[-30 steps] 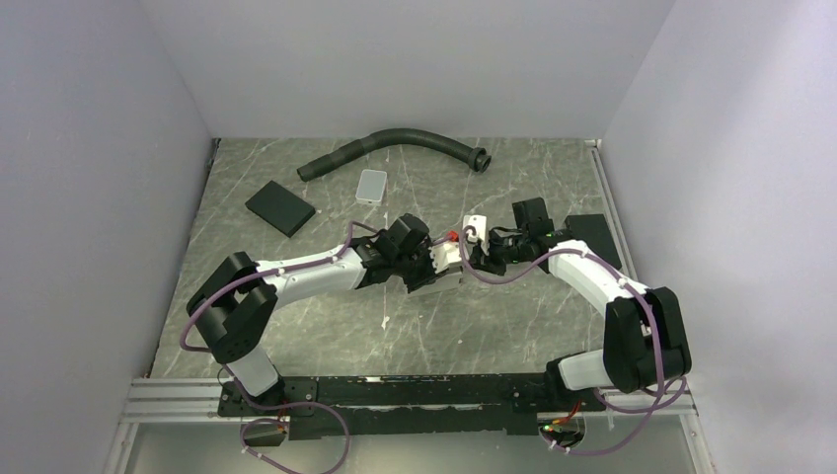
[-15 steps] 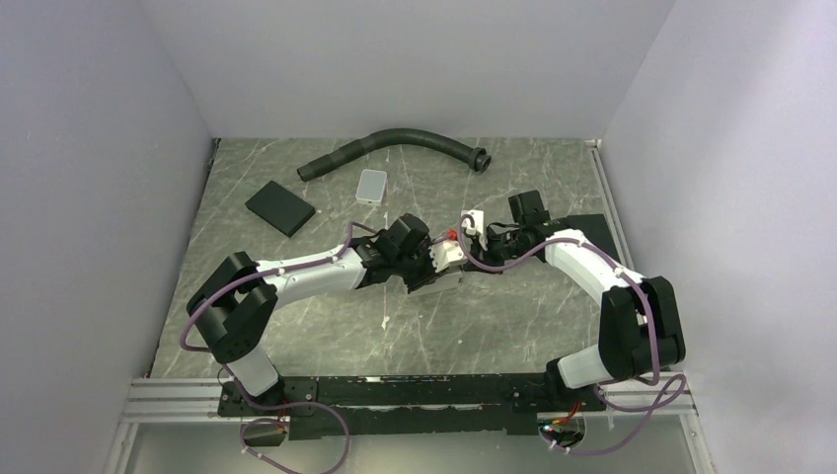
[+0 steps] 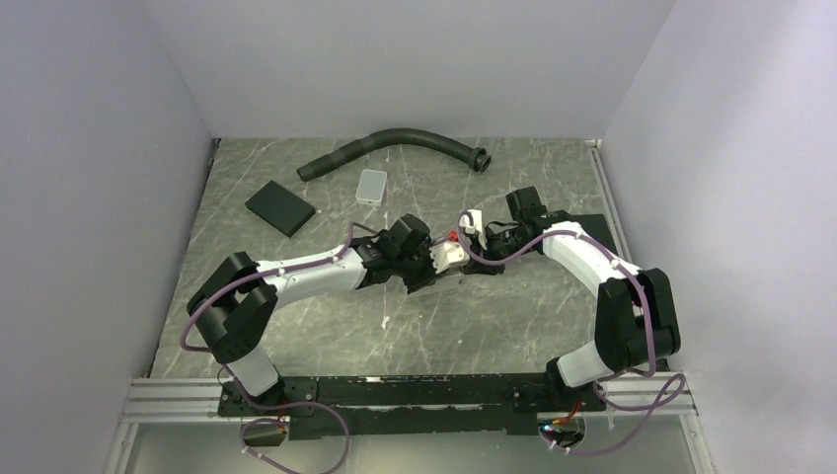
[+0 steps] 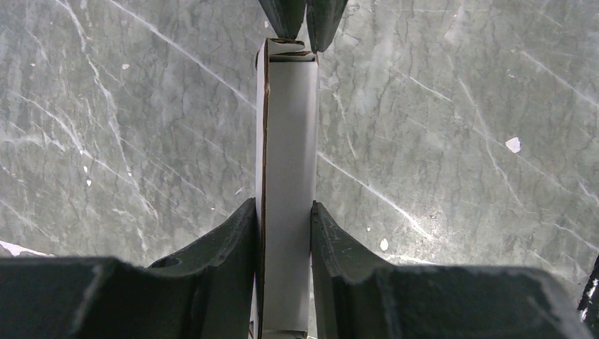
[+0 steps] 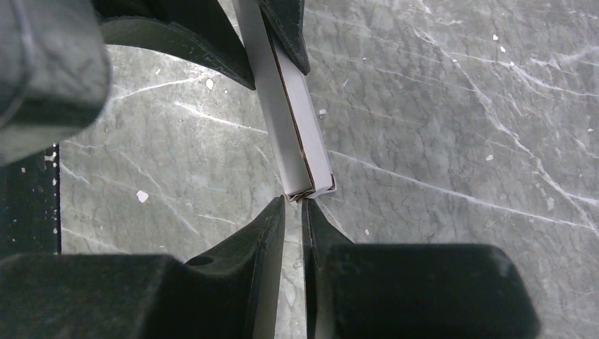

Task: Fold the paper box
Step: Close the paper box at the center of the board.

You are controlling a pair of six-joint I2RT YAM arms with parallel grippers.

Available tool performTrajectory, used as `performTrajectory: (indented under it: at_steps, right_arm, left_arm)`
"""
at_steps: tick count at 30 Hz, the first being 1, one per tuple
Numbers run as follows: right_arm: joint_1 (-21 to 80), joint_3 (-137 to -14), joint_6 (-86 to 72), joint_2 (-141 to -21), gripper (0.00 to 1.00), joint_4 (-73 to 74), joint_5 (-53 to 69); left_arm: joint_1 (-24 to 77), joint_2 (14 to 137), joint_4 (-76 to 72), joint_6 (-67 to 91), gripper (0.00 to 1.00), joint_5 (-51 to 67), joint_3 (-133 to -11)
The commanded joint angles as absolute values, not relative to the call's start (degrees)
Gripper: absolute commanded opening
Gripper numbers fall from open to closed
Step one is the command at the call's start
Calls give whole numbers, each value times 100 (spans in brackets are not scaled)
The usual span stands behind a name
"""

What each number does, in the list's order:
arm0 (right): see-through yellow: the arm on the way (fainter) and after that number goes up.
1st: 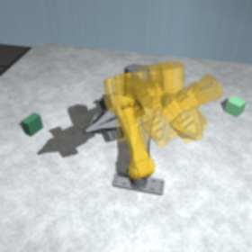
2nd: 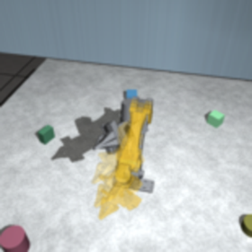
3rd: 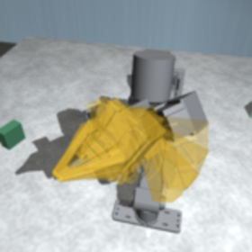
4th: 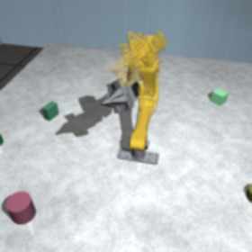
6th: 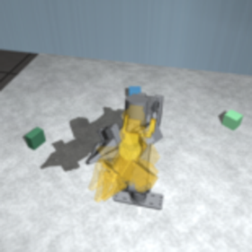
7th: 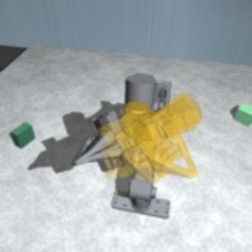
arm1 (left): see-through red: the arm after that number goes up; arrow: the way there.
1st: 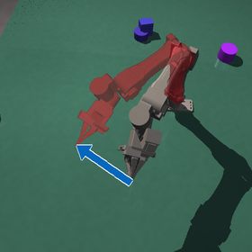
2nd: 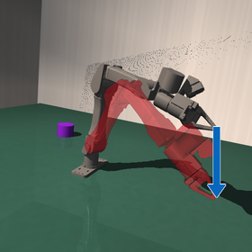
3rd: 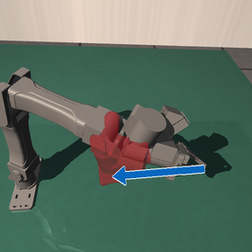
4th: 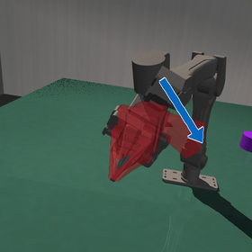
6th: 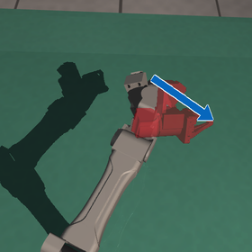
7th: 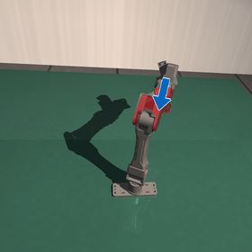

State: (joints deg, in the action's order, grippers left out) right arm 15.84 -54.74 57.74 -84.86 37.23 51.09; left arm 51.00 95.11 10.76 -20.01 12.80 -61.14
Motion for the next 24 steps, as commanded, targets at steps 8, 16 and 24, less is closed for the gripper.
performTrajectory:
  at_steps: [8, 16, 24]
  right_arm:
    - [1628, -5624, 6375, -8393, 20, 4197, 5345]
    - [1711, -5528, 7075, -8263, 29, 4431, 5145]
    - [1706, -5376, 7043, -8034, 32, 4059, 4663]
  left_arm:
    - [5116, 9685, 1405, -1802, 31, 1353, -6229]
    - [5119, 9738, 1441, -1828, 31, 1367, -6275]
    - [5121, 9756, 1431, -1850, 31, 1409, -6261]
